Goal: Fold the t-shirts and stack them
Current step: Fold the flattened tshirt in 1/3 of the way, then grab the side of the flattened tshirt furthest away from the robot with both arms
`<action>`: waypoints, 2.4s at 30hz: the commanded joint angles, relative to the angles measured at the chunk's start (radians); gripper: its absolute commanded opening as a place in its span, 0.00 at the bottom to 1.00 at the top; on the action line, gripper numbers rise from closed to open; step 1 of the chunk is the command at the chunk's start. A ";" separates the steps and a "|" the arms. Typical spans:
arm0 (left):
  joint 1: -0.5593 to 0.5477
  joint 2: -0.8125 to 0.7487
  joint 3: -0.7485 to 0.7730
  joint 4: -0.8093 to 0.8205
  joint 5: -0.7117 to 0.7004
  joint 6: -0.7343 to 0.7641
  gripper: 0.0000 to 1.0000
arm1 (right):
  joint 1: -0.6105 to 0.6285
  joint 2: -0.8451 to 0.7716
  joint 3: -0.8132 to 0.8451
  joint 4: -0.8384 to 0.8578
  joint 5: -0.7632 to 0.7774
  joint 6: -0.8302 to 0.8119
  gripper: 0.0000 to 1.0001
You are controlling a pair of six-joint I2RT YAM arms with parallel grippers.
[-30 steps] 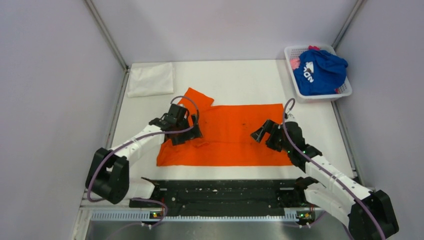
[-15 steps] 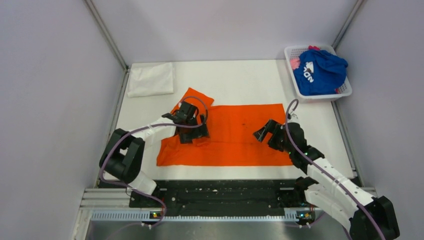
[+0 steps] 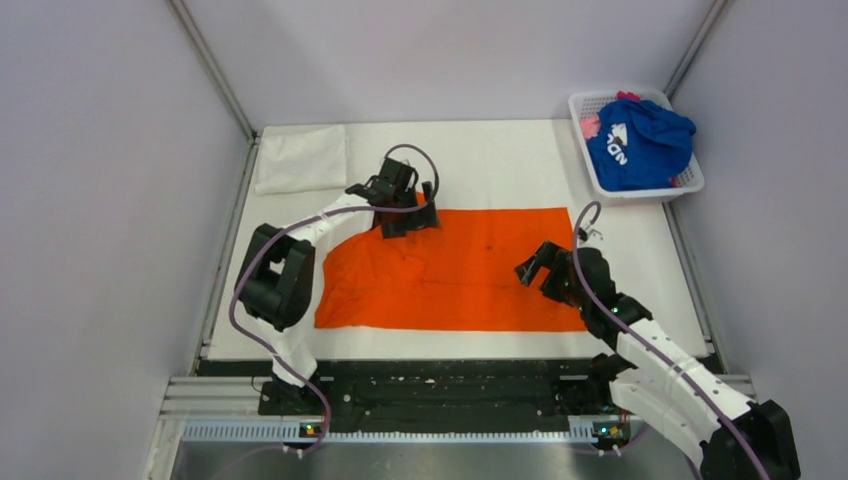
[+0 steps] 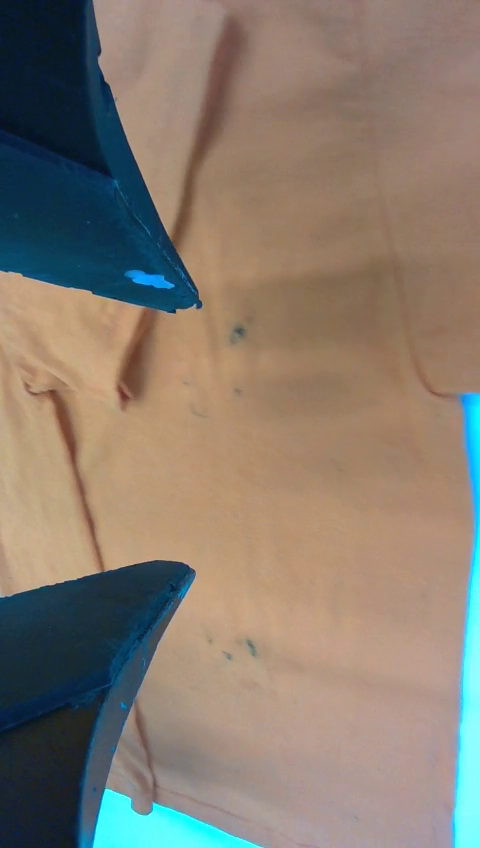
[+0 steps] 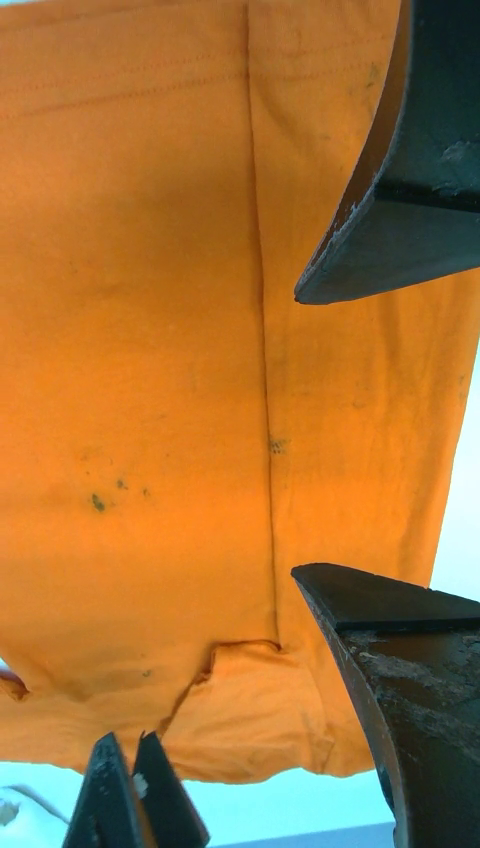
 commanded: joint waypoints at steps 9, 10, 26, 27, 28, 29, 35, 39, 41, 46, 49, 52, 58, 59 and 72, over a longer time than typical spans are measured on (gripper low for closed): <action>0.024 0.100 0.298 -0.044 -0.251 0.152 0.99 | 0.005 0.045 0.154 -0.089 0.240 -0.038 0.99; 0.035 0.118 0.328 -0.049 -0.274 0.173 0.99 | 0.001 0.062 0.168 -0.093 0.264 -0.033 0.99; 0.251 0.658 1.026 -0.270 -0.201 0.410 0.88 | -0.185 0.257 0.220 -0.050 0.270 -0.021 0.99; 0.253 0.666 1.025 -0.263 -0.175 0.430 0.88 | -0.187 0.263 0.220 -0.050 0.270 -0.023 0.99; 0.254 0.674 1.028 -0.261 -0.174 0.442 0.86 | -0.188 0.267 0.220 -0.048 0.269 -0.028 0.99; 0.254 0.684 1.029 -0.262 -0.174 0.452 0.85 | -0.188 0.273 0.220 -0.049 0.267 -0.033 0.99; 0.255 0.742 1.058 -0.267 -0.169 0.457 0.73 | -0.192 0.321 0.224 -0.049 0.230 -0.049 0.98; 0.255 0.753 1.064 -0.287 -0.172 0.448 0.60 | -0.193 0.332 0.230 -0.050 0.222 -0.054 0.98; 0.255 0.744 1.055 -0.304 -0.155 0.438 0.56 | -0.193 0.333 0.228 -0.046 0.224 -0.053 0.98; 0.251 0.702 0.981 -0.326 -0.110 0.436 0.46 | -0.195 0.338 0.232 -0.052 0.226 -0.050 0.98; 0.250 0.676 0.956 -0.334 -0.078 0.432 0.36 | -0.197 0.341 0.238 -0.068 0.231 -0.053 0.98; 0.250 0.645 0.917 -0.308 -0.031 0.428 0.19 | -0.198 0.346 0.243 -0.082 0.240 -0.050 0.98; 0.250 0.602 0.900 -0.291 -0.013 0.434 0.00 | -0.204 0.403 0.296 -0.073 0.277 -0.050 0.98; 0.250 0.581 0.885 -0.278 -0.003 0.432 0.00 | -0.204 0.431 0.318 -0.069 0.283 -0.063 0.98; 0.243 0.282 0.506 -0.061 0.070 0.412 0.00 | -0.277 1.021 0.902 -0.241 0.342 -0.215 0.86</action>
